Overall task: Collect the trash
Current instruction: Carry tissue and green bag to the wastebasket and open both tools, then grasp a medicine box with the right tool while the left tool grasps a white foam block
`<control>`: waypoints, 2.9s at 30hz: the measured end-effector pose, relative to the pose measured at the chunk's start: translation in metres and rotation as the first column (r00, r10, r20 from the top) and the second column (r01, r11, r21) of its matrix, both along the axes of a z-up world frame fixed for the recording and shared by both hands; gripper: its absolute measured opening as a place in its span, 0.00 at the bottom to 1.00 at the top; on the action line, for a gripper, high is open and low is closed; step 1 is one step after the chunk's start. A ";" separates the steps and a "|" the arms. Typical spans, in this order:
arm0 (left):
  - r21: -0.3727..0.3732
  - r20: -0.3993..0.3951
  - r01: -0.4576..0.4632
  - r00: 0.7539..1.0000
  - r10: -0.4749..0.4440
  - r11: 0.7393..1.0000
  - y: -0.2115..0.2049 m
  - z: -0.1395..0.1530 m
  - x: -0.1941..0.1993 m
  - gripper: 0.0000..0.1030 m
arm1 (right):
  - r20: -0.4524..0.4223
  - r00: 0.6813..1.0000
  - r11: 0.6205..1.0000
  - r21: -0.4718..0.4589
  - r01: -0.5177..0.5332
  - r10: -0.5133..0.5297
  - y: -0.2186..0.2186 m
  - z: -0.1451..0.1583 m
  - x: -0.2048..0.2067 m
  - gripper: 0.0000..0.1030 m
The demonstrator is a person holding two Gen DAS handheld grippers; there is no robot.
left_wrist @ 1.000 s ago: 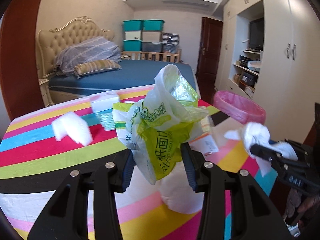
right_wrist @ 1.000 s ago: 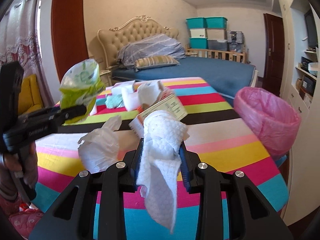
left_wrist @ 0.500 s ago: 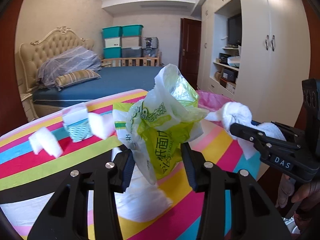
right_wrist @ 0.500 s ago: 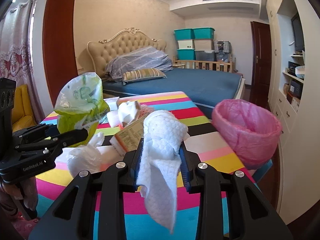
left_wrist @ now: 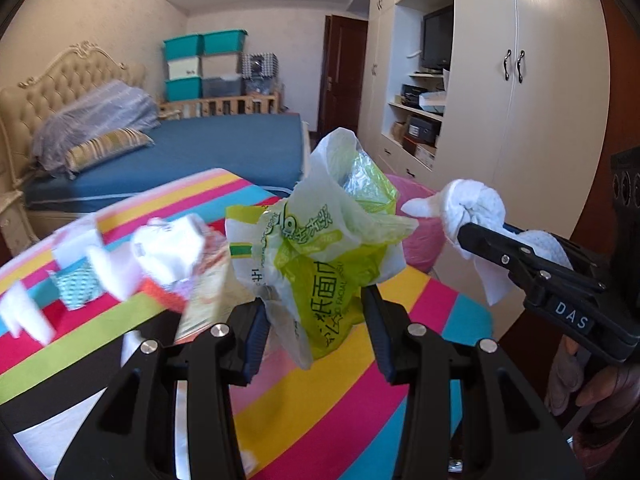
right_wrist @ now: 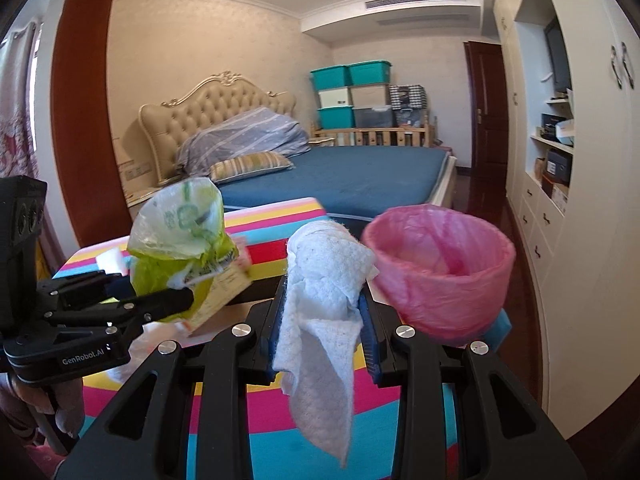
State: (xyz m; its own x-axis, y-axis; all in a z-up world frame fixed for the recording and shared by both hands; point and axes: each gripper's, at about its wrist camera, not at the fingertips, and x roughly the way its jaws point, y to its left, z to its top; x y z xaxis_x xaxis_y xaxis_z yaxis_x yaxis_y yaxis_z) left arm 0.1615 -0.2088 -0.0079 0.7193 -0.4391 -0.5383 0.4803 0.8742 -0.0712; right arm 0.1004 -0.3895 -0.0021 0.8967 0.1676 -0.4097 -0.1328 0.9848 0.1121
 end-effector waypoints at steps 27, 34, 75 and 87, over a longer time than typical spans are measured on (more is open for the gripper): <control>-0.085 -0.163 0.118 0.978 -0.130 0.989 -0.162 0.007 0.190 0.48 | -0.083 0.989 0.992 0.018 0.128 -0.126 -0.143 -0.010 0.158 0.43; -0.020 -0.103 0.001 0.995 -0.003 1.000 -0.151 0.016 0.191 0.83 | -0.064 0.987 0.989 -0.024 0.148 -0.149 -0.148 -0.007 0.157 0.64; 0.128 0.069 -0.539 0.842 0.535 0.833 0.249 -0.004 -0.022 0.95 | -0.170 0.976 0.990 0.043 -0.131 0.136 0.142 -0.020 0.063 0.82; 0.060 -0.026 -0.568 0.821 0.570 0.821 0.267 -0.019 -0.015 0.95 | -0.345 0.935 0.986 0.165 -0.027 0.083 0.156 -0.060 0.103 0.82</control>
State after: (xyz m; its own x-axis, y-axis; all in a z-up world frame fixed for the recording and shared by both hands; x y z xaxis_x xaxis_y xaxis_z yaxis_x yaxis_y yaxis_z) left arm 0.1468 0.0587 -0.0266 0.8101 0.0684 -0.5822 -0.1060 0.9939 -0.0306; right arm 0.2033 -0.2336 -0.0622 0.6886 0.2991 -0.6606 -0.1108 0.9437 0.3118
